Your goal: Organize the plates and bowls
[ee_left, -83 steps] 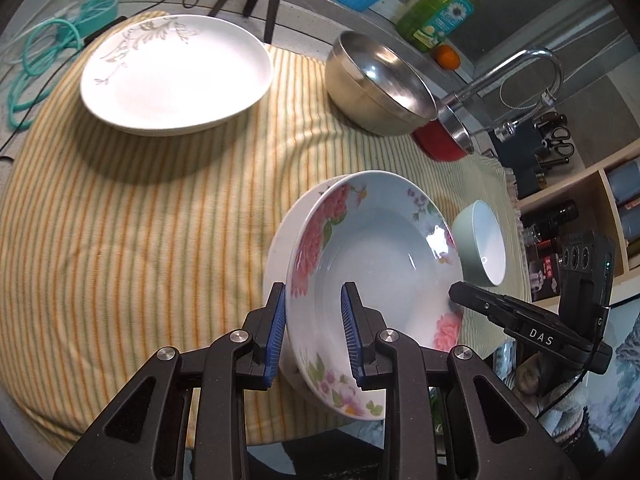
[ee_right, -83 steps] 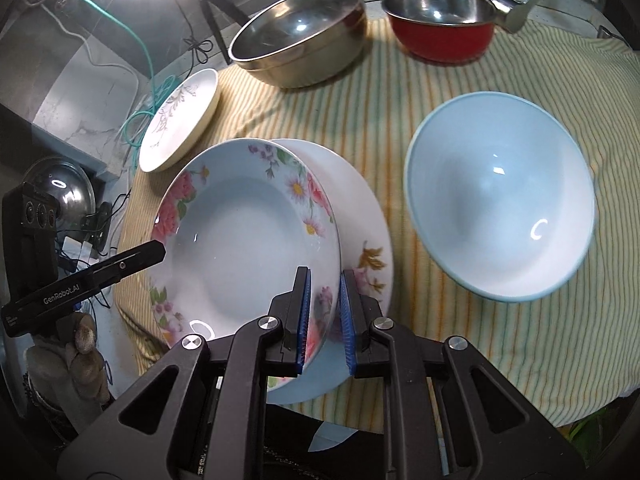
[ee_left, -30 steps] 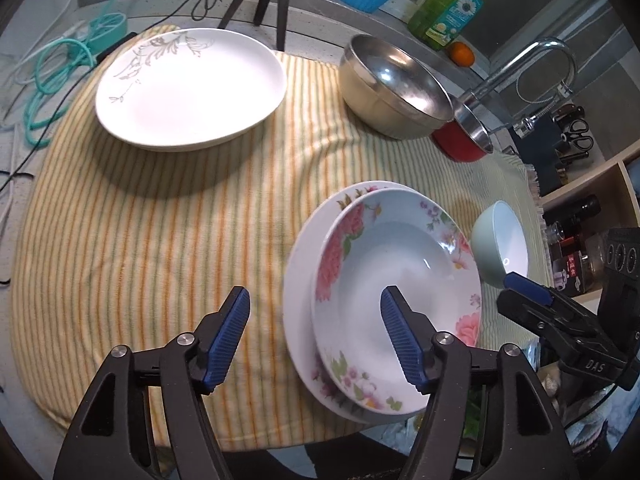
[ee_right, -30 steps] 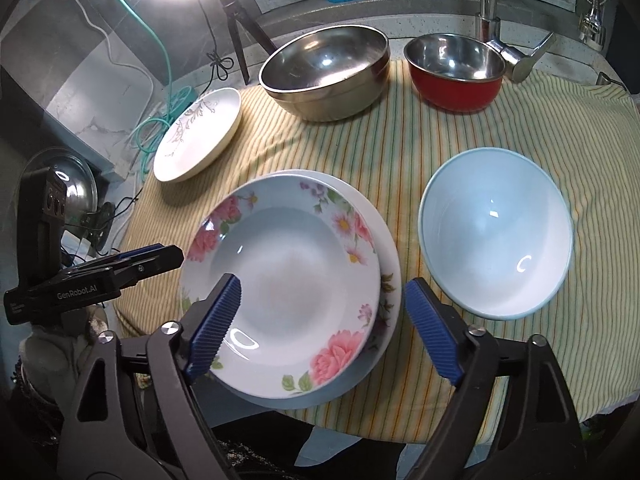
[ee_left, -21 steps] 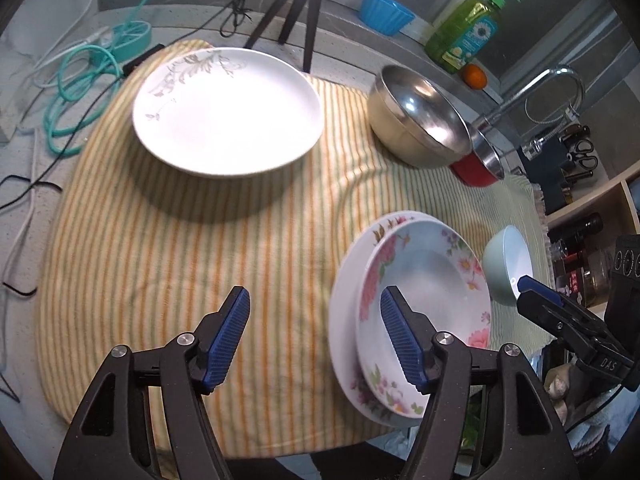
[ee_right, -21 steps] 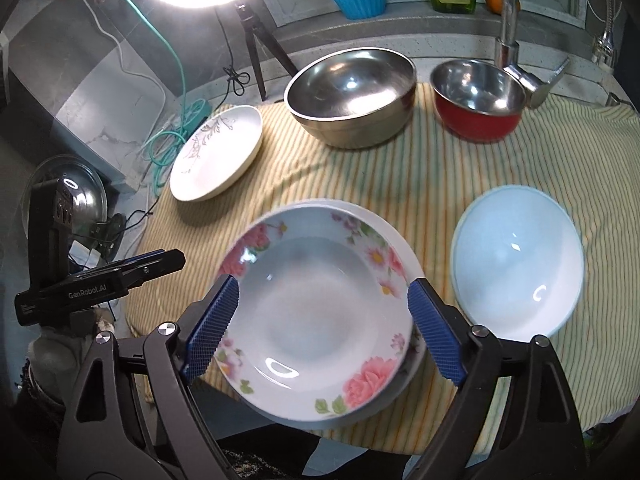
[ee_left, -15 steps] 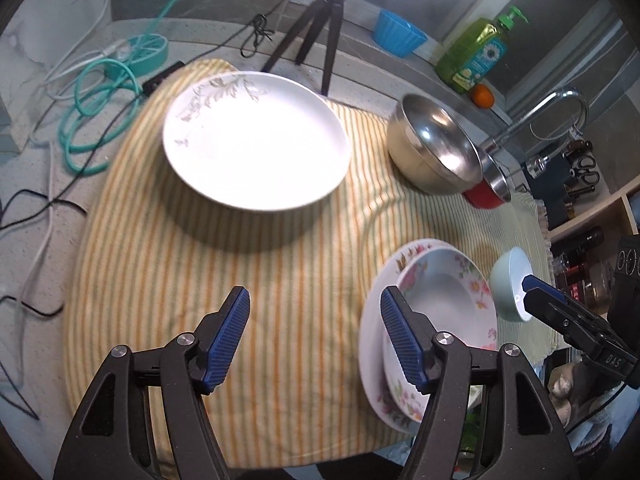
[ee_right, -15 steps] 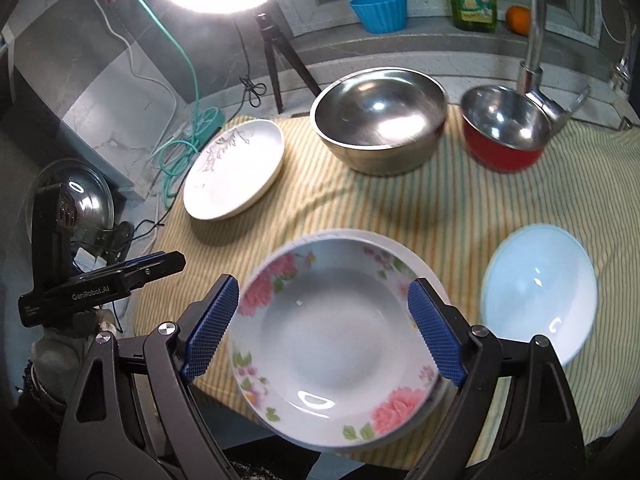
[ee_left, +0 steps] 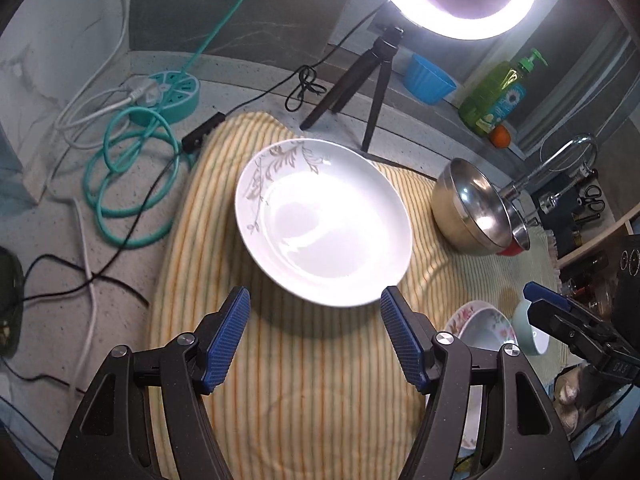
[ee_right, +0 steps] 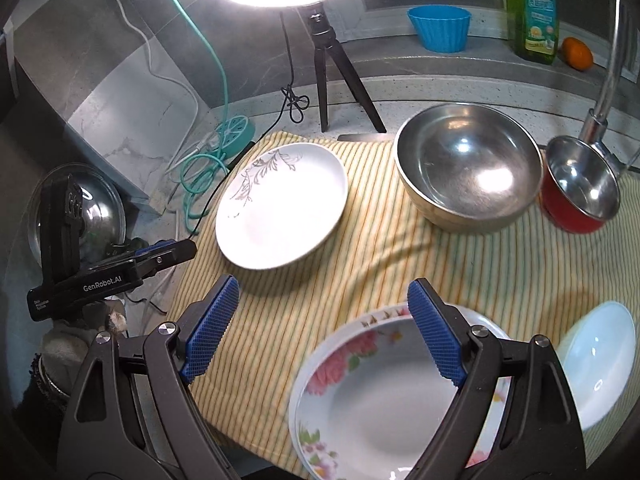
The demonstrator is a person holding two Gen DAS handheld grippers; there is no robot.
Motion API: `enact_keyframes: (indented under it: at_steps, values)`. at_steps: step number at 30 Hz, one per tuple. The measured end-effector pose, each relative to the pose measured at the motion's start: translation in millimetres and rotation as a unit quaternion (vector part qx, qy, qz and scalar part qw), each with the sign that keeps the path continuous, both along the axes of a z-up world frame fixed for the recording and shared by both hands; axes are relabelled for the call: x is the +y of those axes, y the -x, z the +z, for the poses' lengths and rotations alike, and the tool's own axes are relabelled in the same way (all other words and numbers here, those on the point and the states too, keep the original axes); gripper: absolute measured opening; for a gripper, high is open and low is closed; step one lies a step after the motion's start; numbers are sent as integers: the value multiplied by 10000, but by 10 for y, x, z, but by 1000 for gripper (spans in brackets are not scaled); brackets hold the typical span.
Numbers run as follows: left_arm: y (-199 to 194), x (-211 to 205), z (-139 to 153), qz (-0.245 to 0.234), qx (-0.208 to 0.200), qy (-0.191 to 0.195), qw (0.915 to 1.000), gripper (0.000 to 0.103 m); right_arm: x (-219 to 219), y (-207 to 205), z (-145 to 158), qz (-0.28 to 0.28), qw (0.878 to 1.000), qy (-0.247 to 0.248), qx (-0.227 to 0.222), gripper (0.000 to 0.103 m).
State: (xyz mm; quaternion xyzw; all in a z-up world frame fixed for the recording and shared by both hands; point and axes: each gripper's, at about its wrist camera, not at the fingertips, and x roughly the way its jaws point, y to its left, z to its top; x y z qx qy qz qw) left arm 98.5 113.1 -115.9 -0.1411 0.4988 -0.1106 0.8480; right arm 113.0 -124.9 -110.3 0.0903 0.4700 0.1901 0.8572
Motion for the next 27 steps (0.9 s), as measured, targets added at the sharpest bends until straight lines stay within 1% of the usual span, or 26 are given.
enact_keyframes:
  at_steps: [2, 4, 8, 12, 14, 15, 17, 21, 23, 27]
  values:
    - [-81, 65, -12, -38, -33, -11, 10000, 65, 50, -84, -24, -19, 10000, -44, 51, 89]
    - [-163, 109, -23, -65, -60, -79, 9999, 65, 86, -181, -57, -66, 9998, -115, 121, 87]
    - [-338, 164, -69, -178, -53, -148, 9997, 60, 157, -382, -123, -103, 9994, -192, 262, 77]
    - [-531, 227, -153, -207, 43, -82, 9997, 54, 231, -567, -200, -81, 9992, -147, 364, 68]
    - [-602, 263, -206, -189, 111, -21, 9998, 51, 246, -645, -256, -90, 9989, -135, 444, 61]
    - [-639, 275, -228, -184, 138, 6, 9997, 49, 256, -686, -285, -97, 9987, -130, 493, 56]
    - [-702, 284, -268, -206, 172, 0, 9996, 46, 264, -768, -358, -132, 9981, -105, 590, 49]
    - [-809, 301, -358, -206, 268, 49, 9994, 40, 250, -897, -508, -225, 9968, -121, 754, 41]
    - [-849, 320, -400, -187, 311, 68, 9993, 36, 252, -940, -562, -243, 9963, -120, 818, 34]
    - [-922, 355, -462, -137, 384, 74, 9991, 34, 281, -1029, -629, -228, 9957, -88, 890, 32]
